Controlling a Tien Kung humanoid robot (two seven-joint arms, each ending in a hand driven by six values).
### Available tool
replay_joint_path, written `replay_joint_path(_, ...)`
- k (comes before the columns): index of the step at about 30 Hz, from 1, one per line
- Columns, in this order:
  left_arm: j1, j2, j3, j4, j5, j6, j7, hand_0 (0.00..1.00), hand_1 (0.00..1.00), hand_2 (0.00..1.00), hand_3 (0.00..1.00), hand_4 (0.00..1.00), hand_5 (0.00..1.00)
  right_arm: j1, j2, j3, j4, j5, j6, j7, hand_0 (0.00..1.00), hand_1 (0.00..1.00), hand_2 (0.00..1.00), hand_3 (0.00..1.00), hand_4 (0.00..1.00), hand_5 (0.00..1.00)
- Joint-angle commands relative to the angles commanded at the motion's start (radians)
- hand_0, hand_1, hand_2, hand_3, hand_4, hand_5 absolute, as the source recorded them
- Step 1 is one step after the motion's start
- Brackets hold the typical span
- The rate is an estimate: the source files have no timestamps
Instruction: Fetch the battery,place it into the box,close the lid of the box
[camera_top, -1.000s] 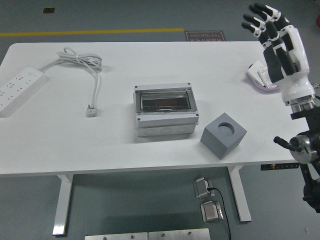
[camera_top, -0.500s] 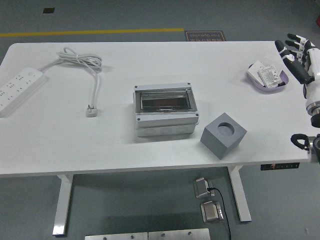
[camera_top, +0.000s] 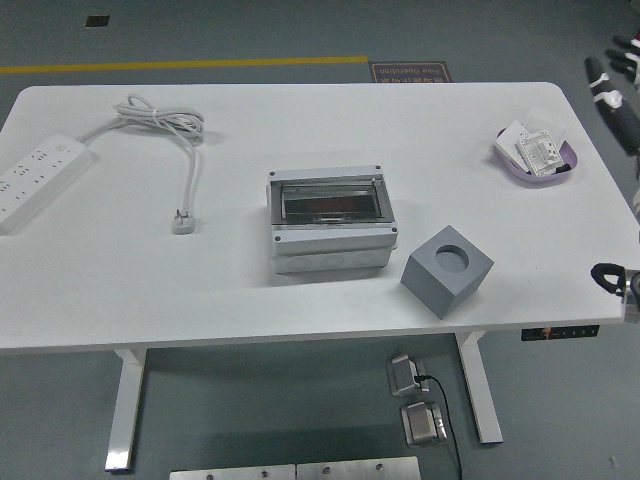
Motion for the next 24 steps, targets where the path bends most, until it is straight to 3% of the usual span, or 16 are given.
replay_joint_path(3, -0.004, -0.007, 0.003, 0.000, -0.007, 0.002, -0.003, 0.644, 0.633, 0.532, 0.630, 0.748, 0.140, 0.012, 0.003, 0.038, 0.002, -0.111, -0.076, -0.058, 0.881, 0.793, 0.808, 0.810, 0.859, 0.672)
replay_joint_path(4, -0.006, -0.009, 0.004, 0.000, -0.009, 0.003, -0.005, 0.646, 0.633, 0.532, 0.630, 0.750, 0.153, 0.014, 0.004, 0.041, -0.001, -0.147, -0.097, -0.061, 0.811, 0.813, 0.878, 0.812, 0.817, 0.678)
replay_joint_path(5, -0.008, -0.010, 0.005, 0.000, -0.011, 0.004, -0.007, 0.646, 0.633, 0.532, 0.630, 0.750, 0.153, 0.016, 0.004, 0.043, -0.005, -0.186, -0.119, -0.056, 0.811, 0.813, 0.878, 0.812, 0.817, 0.678)
replay_joint_path(7, -0.011, -0.011, 0.005, 0.000, -0.014, 0.005, -0.010, 0.646, 0.633, 0.532, 0.630, 0.750, 0.153, 0.020, 0.005, 0.040, -0.014, -0.242, -0.156, -0.024, 0.811, 0.813, 0.878, 0.812, 0.817, 0.678)
replay_joint_path(9, -0.013, -0.013, 0.006, 0.000, -0.017, 0.007, -0.013, 0.646, 0.633, 0.532, 0.630, 0.750, 0.153, 0.023, 0.007, 0.026, -0.028, -0.222, -0.181, 0.027, 0.811, 0.813, 0.878, 0.812, 0.817, 0.678)
replay_joint_path(10, -0.013, -0.015, 0.006, 0.000, -0.017, 0.007, -0.013, 0.653, 0.634, 0.533, 0.631, 0.751, 0.154, 0.025, 0.008, 0.016, -0.036, -0.192, -0.183, 0.055, 0.862, 0.896, 0.957, 0.877, 0.697, 0.600)
replay_joint_path(11, -0.014, -0.016, 0.006, 0.000, -0.017, 0.007, -0.013, 0.653, 0.634, 0.533, 0.631, 0.751, 0.154, 0.027, 0.010, 0.005, -0.046, -0.152, -0.178, 0.090, 0.862, 0.896, 0.957, 0.877, 0.697, 0.600)
replay_joint_path(15, -0.017, -0.021, 0.004, 0.000, -0.011, 0.001, -0.012, 0.653, 0.634, 0.533, 0.631, 0.751, 0.154, 0.032, 0.014, -0.032, -0.068, 0.004, -0.105, 0.222, 0.862, 0.896, 0.957, 0.877, 0.697, 0.600)
replay_joint_path(16, -0.018, -0.021, 0.003, 0.000, -0.010, 0.000, -0.012, 0.650, 0.635, 0.531, 0.631, 0.750, 0.157, 0.032, 0.013, -0.037, -0.069, 0.040, -0.083, 0.252, 0.805, 0.909, 0.976, 0.887, 0.727, 0.608)
replay_joint_path(21, -0.022, -0.013, 0.000, 0.000, -0.004, -0.001, -0.011, 0.650, 0.635, 0.531, 0.631, 0.750, 0.157, 0.036, 0.014, -0.034, -0.061, 0.236, 0.057, 0.392, 0.805, 0.909, 0.976, 0.887, 0.727, 0.608)
replay_joint_path(22, -0.022, -0.011, -0.001, 0.000, -0.004, -0.001, -0.011, 0.647, 0.635, 0.532, 0.631, 0.750, 0.157, 0.036, 0.015, -0.025, -0.054, 0.272, 0.081, 0.410, 0.767, 0.844, 0.893, 0.858, 0.831, 0.702)
replay_joint_path(24, -0.022, -0.007, -0.003, 0.000, -0.001, -0.001, -0.009, 0.647, 0.635, 0.532, 0.631, 0.750, 0.157, 0.034, 0.020, 0.003, -0.033, 0.350, 0.132, 0.440, 0.767, 0.844, 0.893, 0.858, 0.831, 0.702)
